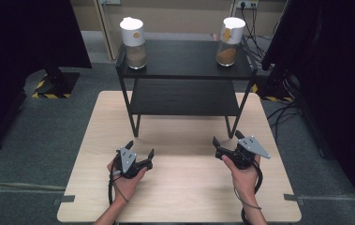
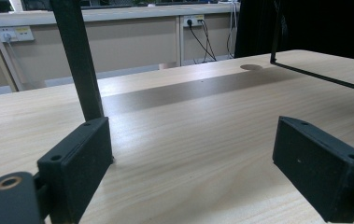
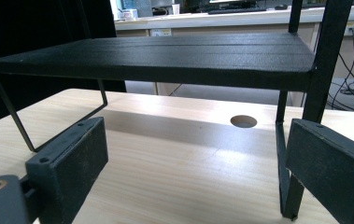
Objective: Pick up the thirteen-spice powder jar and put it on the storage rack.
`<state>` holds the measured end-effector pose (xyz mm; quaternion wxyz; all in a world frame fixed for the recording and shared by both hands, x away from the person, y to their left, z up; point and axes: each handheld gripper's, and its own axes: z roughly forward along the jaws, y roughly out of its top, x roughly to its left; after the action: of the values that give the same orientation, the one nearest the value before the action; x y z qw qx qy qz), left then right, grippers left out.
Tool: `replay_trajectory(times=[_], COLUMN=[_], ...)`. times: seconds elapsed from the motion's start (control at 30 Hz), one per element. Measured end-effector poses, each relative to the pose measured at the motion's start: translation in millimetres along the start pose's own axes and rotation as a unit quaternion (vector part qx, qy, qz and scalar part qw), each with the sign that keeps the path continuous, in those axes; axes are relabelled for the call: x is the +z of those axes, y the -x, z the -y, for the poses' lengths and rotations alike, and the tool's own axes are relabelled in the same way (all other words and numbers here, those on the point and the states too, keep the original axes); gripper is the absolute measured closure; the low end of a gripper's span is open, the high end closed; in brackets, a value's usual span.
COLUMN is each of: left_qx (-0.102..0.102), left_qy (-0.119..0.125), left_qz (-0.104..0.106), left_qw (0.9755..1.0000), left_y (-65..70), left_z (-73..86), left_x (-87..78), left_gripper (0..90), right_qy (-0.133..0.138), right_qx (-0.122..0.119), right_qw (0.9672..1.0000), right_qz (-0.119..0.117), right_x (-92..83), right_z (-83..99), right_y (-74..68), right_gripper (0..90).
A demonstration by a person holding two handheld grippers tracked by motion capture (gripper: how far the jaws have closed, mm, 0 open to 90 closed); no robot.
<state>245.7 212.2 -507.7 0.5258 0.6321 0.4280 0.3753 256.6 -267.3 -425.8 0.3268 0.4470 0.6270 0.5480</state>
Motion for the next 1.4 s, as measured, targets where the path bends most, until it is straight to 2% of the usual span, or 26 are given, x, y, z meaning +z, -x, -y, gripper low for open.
replay_trajectory(times=[1.4], left_qx=[0.0], left_qy=[0.0], left_qz=[-0.001], left_qw=[1.0], left_y=[0.3], left_z=[0.0], left_x=[0.0], left_gripper=[11.9], right_qy=[-0.05], right_qx=[0.003], right_qw=[0.9987], right_qz=[0.012], right_x=[-10.1], right_z=[41.3], right_y=[6.0], right_gripper=[6.7])
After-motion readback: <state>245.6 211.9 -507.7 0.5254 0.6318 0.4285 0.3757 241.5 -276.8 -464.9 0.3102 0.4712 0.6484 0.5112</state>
